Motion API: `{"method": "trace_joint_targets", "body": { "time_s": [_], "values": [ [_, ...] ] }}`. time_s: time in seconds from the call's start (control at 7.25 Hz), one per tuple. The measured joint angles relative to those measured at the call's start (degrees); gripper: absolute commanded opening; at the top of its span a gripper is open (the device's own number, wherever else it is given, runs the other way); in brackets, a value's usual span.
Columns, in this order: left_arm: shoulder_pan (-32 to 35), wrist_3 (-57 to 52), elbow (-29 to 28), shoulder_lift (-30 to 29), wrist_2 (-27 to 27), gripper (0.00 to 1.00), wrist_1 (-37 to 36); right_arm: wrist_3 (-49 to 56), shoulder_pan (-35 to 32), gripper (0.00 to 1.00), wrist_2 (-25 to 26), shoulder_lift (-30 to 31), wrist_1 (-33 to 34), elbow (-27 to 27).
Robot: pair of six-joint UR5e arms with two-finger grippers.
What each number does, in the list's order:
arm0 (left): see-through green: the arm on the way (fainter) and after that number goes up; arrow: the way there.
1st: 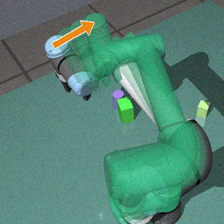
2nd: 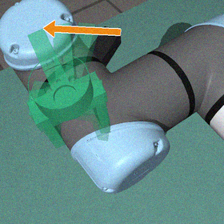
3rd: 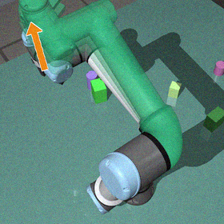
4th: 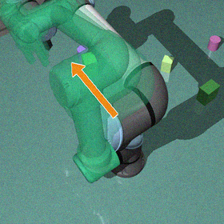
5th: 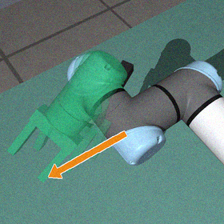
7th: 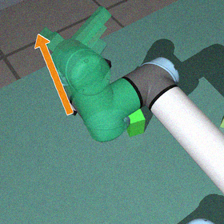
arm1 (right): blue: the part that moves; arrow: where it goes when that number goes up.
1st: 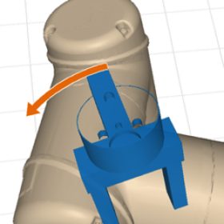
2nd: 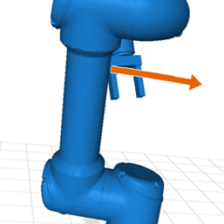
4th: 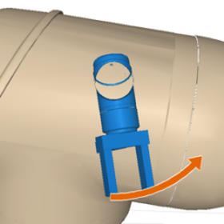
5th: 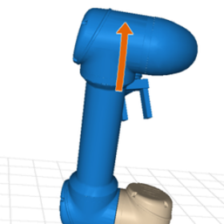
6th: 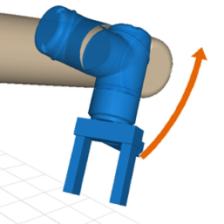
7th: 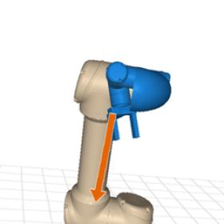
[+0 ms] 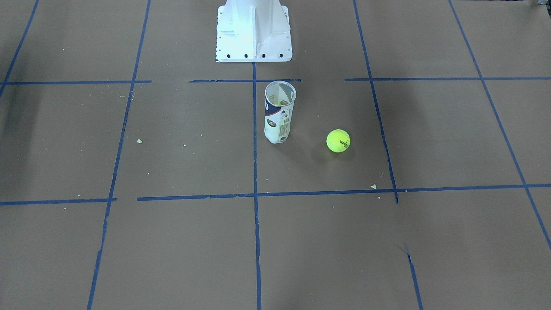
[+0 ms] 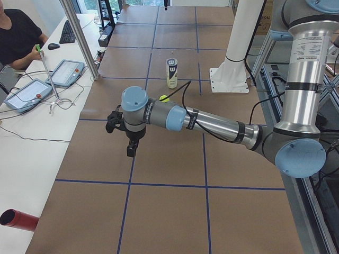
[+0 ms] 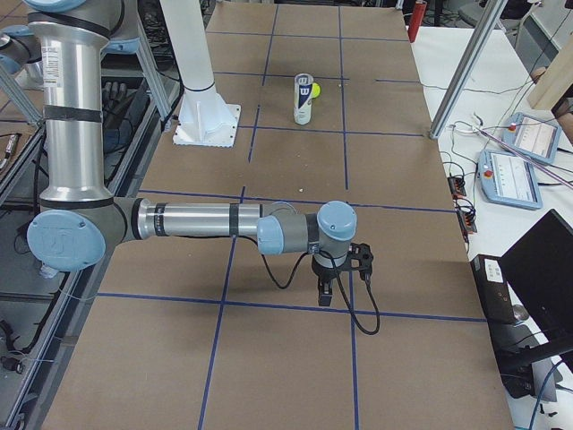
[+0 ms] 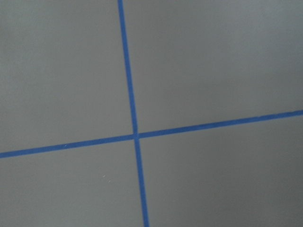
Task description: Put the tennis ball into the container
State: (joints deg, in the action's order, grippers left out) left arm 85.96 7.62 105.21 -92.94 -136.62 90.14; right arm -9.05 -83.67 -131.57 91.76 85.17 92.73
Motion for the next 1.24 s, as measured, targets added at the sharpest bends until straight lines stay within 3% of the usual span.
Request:
{"method": "trace_joint_targets", "body": {
  "time_s": [0.28,0.55,0.83,1.24],
  "values": [
    [-8.2,12.5,7.2,-0.5,1.1,1.0,0.3,0.0,0.0,1.0,0.0,0.0,0.0,0.0],
    [-18.6,26.6,11.4,-3.5,6.6,1.0,0.4,0.0,0.0,1.0,0.0,0.0,0.0,0.0],
    [-27.4,35.6,10.7,-9.4,10.5,1.0,0.3,0.0,0.0,1.0,0.0,0.0,0.0,0.0],
    [-36.6,41.8,5.0,-17.3,15.2,1.0,0.2,0.0,0.0,1.0,0.0,0.0,0.0,0.0]
  ]
}}
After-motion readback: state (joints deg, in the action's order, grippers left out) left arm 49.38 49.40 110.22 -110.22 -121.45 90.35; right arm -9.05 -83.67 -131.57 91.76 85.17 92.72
